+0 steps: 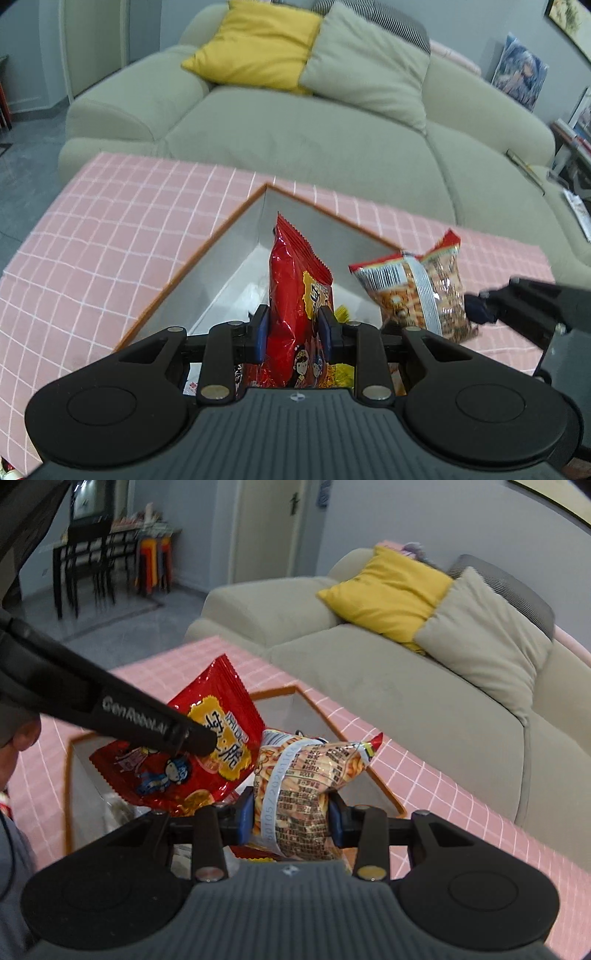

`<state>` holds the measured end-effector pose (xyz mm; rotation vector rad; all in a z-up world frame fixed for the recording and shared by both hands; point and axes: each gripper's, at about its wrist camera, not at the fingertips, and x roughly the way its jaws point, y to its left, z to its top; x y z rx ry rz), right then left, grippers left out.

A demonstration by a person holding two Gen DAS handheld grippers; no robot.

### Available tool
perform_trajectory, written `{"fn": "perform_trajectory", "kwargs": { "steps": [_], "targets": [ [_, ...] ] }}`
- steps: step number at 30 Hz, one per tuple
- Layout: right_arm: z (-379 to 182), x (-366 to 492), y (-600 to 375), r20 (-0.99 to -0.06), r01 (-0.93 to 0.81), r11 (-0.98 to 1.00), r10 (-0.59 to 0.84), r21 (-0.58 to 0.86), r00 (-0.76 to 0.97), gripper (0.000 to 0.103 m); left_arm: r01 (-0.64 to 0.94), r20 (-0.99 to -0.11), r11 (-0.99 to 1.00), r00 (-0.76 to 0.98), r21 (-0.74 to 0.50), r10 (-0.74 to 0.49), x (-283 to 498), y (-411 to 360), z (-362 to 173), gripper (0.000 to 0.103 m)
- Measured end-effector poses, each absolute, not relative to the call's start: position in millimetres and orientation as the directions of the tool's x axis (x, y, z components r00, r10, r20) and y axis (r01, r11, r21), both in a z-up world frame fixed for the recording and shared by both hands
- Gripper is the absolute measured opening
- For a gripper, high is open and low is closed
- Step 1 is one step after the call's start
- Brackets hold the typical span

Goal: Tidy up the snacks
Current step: 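Carry the red chip bag to the box with the left tool while the right tool carries the peanut bag, then release the chip bag into the box with the left tool while the right tool releases the peanut bag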

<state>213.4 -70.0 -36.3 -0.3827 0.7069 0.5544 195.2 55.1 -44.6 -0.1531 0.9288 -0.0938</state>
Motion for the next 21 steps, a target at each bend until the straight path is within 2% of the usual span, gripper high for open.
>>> {"fn": "perform_trajectory", "kwargs": {
  "steps": [5, 21],
  "targets": [
    [-57.1, 240.7, -59.1, -0.742, -0.621, 0.758, 0.299, -0.198, 0.601, 0.037, -0.017, -0.816, 0.988, 0.567, -0.151, -0.115, 214.9, 61.9, -64.7, 0.029],
    [-100.9, 276.2, -41.6, -0.816, -0.625, 0.754, 0.226, -0.200, 0.533, 0.038, -0.061, -0.866, 0.991, 0.495, -0.119, -0.074, 240.8, 61.9, -104.0, 0.030]
  ]
}}
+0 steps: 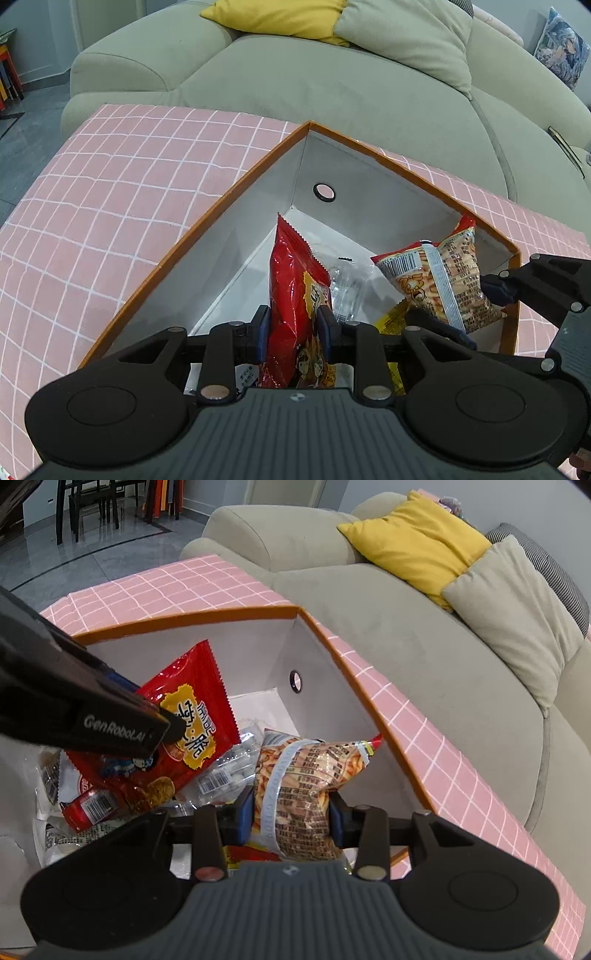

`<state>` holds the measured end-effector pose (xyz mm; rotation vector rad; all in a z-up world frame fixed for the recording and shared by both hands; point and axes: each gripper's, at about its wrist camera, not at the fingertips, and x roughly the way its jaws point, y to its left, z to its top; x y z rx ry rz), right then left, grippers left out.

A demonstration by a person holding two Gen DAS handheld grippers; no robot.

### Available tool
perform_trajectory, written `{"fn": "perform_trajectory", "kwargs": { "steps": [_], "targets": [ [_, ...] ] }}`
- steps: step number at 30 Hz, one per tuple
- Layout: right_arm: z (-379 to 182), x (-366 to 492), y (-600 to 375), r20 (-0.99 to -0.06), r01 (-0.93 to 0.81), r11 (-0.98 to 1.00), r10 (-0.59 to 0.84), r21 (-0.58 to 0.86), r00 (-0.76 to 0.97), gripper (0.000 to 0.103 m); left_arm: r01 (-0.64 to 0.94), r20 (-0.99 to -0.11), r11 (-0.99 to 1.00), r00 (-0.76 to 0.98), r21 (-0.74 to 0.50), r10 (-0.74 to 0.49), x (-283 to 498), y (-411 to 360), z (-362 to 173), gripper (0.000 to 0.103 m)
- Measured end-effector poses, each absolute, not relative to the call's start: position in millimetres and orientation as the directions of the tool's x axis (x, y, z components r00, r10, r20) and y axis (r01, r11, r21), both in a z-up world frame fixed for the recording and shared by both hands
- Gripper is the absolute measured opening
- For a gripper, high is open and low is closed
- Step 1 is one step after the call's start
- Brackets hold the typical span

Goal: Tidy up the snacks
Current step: 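Release the chip bag into the box with the left tool while the right tool releases the peanut bag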

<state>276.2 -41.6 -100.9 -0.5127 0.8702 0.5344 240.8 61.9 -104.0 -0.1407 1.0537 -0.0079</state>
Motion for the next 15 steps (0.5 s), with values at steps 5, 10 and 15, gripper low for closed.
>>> {"fn": "perform_trajectory", "kwargs": {
  "steps": [5, 10, 15],
  "targets": [
    [-101.9, 282.2, -43.9, -0.828, -0.612, 0.774, 0.229, -0.164, 0.511, 0.044, -0.060, -0.872, 0.994, 0.486, -0.087, -0.047, 239.7, 59.4, -102.6, 0.032],
    [-94.0, 282.8, -44.1, -0.842, -0.613, 0.776, 0.227, -0.147, 0.489, 0.065, -0.064, -0.869, 0.996, 0.495, -0.057, -0.018, 234.3, 58.9, -92.6, 0.042],
    [-79.5, 279.5, -44.0, -0.852, -0.597, 0.788, 0.204, -0.148, 0.482, 0.082, -0.047, -0.846, 0.997, 0.533, -0.060, -0.025, 223.3, 58.8, -68.3, 0.057]
  ]
}}
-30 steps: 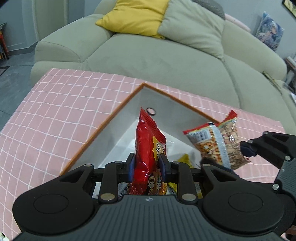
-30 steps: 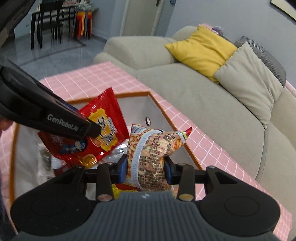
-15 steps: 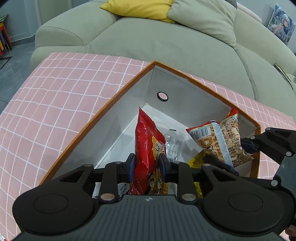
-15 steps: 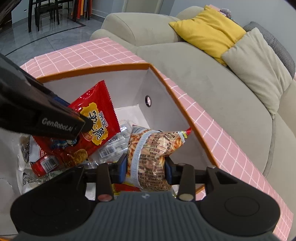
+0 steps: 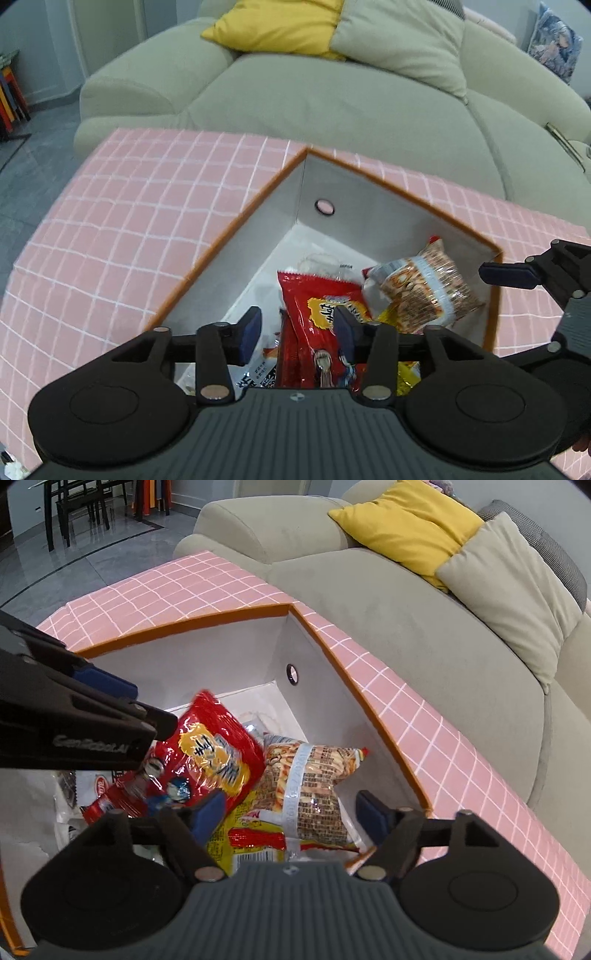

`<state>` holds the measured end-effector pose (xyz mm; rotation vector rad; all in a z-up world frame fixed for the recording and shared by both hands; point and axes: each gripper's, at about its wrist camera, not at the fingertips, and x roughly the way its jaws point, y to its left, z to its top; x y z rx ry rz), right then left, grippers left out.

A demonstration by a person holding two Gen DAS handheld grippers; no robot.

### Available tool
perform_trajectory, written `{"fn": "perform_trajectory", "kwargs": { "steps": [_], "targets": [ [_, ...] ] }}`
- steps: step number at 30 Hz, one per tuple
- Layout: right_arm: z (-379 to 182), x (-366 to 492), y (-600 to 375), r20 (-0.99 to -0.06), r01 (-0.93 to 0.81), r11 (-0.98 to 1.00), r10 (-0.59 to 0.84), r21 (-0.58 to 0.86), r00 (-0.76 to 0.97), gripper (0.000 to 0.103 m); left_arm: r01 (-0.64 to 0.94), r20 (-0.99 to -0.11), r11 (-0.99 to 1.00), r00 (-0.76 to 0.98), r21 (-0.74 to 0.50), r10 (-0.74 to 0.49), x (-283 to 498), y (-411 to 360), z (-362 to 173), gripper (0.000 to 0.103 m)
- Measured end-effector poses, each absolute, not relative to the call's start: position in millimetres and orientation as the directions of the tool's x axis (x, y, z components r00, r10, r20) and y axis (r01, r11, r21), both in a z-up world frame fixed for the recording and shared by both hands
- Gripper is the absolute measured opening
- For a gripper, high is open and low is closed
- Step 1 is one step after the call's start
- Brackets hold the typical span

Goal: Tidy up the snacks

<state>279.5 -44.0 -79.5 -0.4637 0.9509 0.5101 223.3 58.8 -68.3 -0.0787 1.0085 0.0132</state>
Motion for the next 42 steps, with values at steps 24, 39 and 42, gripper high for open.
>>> {"fn": "perform_trajectory", "kwargs": {
  "steps": [24, 39, 42],
  "targets": [
    [73.1, 133.1, -75.9, -0.551, -0.464, 0.883, 0.353, -0.071, 0.756, 0.097, -0.145, -0.494, 0.988, 0.856, 0.054, 0.153, 84.5, 59.0, 69.8, 0.071],
    [77.5, 18.5, -105.8, -0.453, -0.413, 0.910, 0.381, 0.031, 0.806, 0.099, -0.083, -0.390, 0.983, 0.910, 0.166, 0.143, 14.1, 23.4, 61.5, 0.081],
    [62.7, 12.8, -109.3, -0.473, -0.372, 0.928, 0.342, 0.031, 0.812, 0.099, -0.069, -0.427, 0.984, 0.894, 0.165, 0.134, 11.9, 22.7, 47.5, 0.084]
  ]
}}
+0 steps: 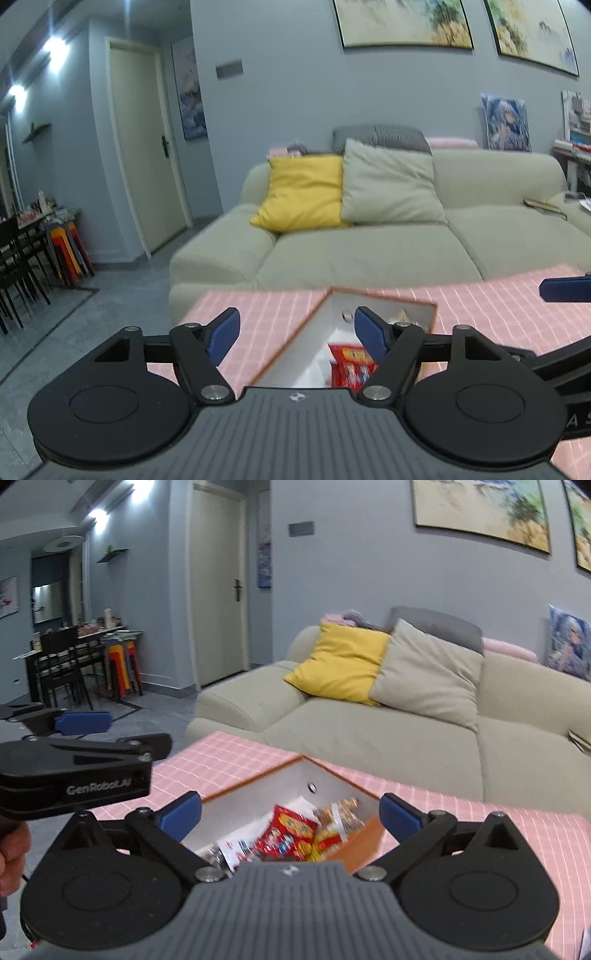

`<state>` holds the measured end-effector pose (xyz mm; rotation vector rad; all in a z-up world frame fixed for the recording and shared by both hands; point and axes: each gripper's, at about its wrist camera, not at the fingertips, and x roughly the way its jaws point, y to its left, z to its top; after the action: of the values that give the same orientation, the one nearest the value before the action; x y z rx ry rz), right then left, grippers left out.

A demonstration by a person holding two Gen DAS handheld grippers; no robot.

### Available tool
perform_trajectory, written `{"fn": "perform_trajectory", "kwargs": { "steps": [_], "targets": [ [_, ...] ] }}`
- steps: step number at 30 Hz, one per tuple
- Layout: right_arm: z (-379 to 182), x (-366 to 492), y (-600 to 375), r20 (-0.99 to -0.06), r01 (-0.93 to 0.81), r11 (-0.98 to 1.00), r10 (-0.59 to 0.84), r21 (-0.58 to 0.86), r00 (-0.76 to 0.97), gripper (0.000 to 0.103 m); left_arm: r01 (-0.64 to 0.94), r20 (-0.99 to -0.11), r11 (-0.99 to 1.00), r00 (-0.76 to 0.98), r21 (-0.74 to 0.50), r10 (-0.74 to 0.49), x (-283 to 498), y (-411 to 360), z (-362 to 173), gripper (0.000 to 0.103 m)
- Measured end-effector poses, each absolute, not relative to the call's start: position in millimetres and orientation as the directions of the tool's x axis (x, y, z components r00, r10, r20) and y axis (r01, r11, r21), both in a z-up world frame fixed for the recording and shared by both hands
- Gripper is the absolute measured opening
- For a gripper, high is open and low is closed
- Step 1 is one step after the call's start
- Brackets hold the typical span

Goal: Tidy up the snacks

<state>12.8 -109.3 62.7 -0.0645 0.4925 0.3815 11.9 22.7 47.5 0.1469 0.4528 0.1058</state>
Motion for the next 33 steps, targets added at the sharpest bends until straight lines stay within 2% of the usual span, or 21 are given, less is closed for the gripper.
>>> {"fn": "perform_trajectory", "kwargs": {
  "steps": [8, 13, 20, 33],
  "targets": [
    [15.6, -0.7, -111.5, -0.491, -0.347, 0.934, 0.262, -0.089, 0.831, 0.099, -0.101, -0.510, 0.981, 0.842, 0.168, 0.174, 6.5, 25.2, 7.4, 0.086],
    [-5.8, 10.0, -118.1, -0.543, -0.314, 0.946, 0.222, -0.081, 0.810, 0.099, -0.090, -0.560, 0.977, 0.807, 0.195, 0.186, 2.3, 26.8, -11.7, 0.086],
    [-20.9, 23.6, -130.0, -0.594, -0.270, 0.963, 0.223, 0.011, 0.773, 0.099, -0.082, -0.627, 0.977, 0.756, 0.195, 0.189, 5.3, 25.1, -26.7, 0.086],
    [-25.6, 25.6, -131.2, -0.607, -0.263, 0.964, 0.225, 0.028, 0.762, 0.099, -0.096, -0.654, 0.977, 0.729, 0.192, 0.201, 5.1, 26.5, -27.7, 0.086]
  ]
}}
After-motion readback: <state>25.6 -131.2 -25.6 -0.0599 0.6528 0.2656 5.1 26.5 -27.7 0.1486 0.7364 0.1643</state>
